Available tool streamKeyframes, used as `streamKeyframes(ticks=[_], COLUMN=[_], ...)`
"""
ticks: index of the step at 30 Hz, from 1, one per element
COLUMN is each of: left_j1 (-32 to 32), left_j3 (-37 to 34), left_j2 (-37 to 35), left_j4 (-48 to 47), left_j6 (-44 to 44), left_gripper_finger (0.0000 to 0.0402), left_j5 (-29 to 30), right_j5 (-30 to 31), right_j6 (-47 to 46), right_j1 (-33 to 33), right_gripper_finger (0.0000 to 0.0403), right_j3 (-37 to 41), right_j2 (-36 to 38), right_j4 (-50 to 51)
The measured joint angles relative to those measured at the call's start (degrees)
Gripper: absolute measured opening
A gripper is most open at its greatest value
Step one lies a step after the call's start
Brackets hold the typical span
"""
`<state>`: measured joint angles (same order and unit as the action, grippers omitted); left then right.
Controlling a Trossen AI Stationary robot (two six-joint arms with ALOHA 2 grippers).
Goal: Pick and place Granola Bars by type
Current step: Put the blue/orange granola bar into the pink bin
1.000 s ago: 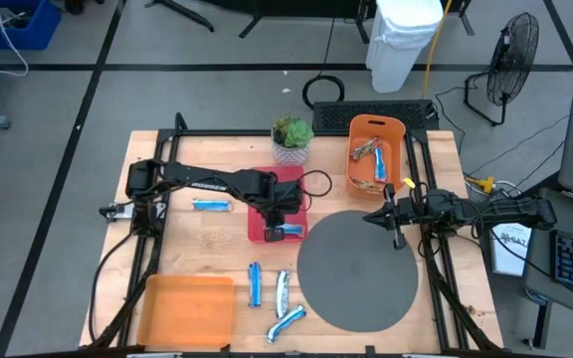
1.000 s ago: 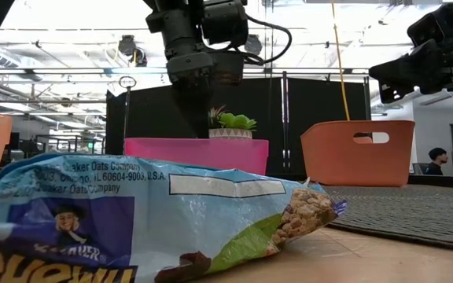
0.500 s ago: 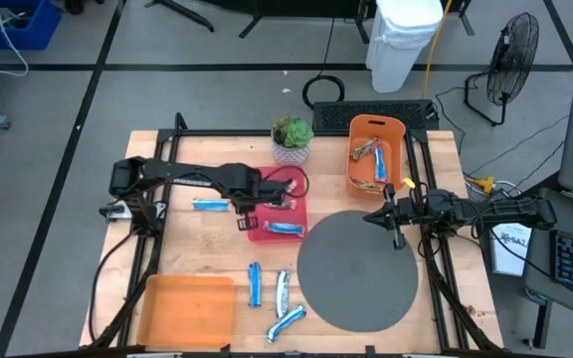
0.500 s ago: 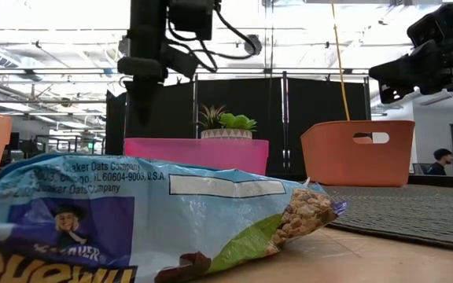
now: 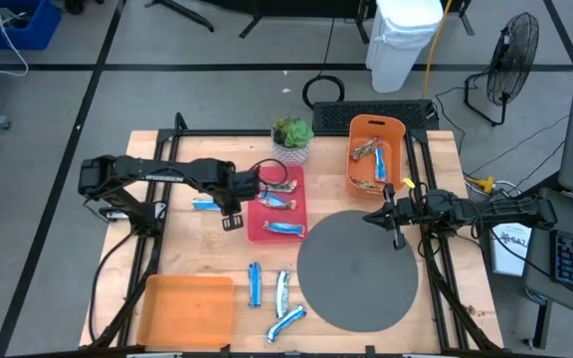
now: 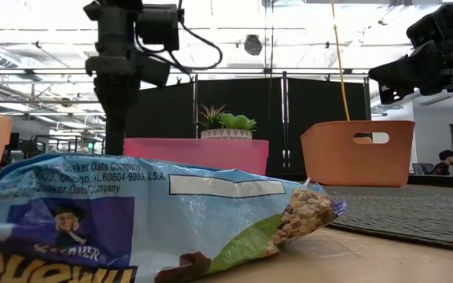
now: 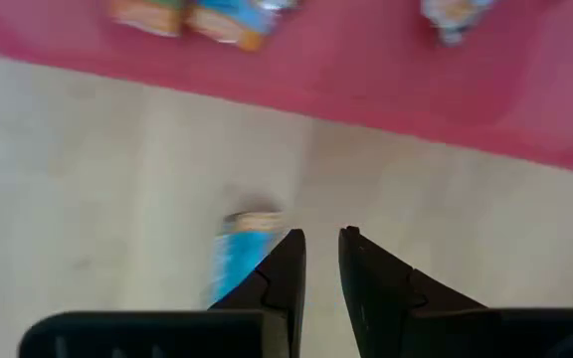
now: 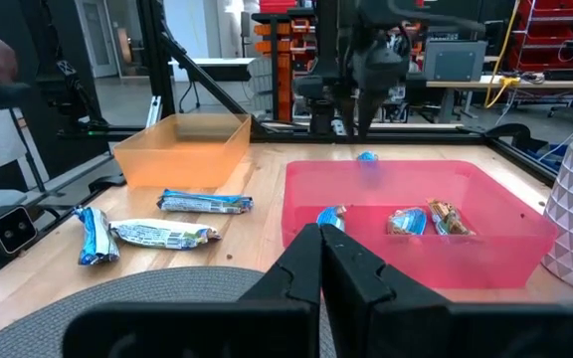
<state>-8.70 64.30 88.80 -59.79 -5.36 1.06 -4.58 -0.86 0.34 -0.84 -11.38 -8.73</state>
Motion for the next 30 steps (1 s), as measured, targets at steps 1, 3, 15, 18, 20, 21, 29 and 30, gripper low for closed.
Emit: streamKeyframes(ticks=[1, 3, 15, 18, 20, 21, 29, 30], left_j1=[-0.5, -1.1, -2.7, -2.9, -3.1, -3.3, -3.8, -3.8], left_j3=[-0.7, -1.8, -3.8, -3.8, -3.8, -3.8, -3.8, -3.8], left_j2=[-0.2, -0.2, 0.1, 0.1, 0.4, 0.7, 0.9, 0.9], left_j4=[0.2, 0.0, 2.6, 4.1, 4.2, 4.2, 4.2, 4.1], left_j6=[0.8, 2.5, 9.4, 8.8, 7.7, 7.7, 11.7, 12.4], left_gripper_finger=[0.0072, 0.0072, 0.0077, 0.0094, 0.0113, 0.0123, 0.0171, 0.0172], left_j5=[-2.0, -2.3, 4.9, 6.9, 8.6, 9.1, 4.9, 5.0], right_j5=[0.0, 0.0, 0.0, 0.0, 0.0, 0.0, 0.0, 0.0], right_j6=[0.0, 0.0, 0.0, 0.0, 0.0, 0.0, 0.0, 0.0], right_j1=[0.0, 0.0, 0.0, 0.0, 0.0, 0.0, 0.0, 0.0], right_gripper_finger=[0.0000, 0.0000, 0.0000, 0.0000, 0.0000, 0.0000, 0.0000, 0.0000], right_j3=[0.0, 0.0, 0.0, 0.0, 0.0, 0.0, 0.0, 0.0], right_j2=[0.0, 0.0, -0.1, -0.1, -0.1, -0.1, -0.1, -0.1], right_j4=[0.0, 0.0, 0.0, 0.0, 0.0, 0.0, 0.0, 0.0])
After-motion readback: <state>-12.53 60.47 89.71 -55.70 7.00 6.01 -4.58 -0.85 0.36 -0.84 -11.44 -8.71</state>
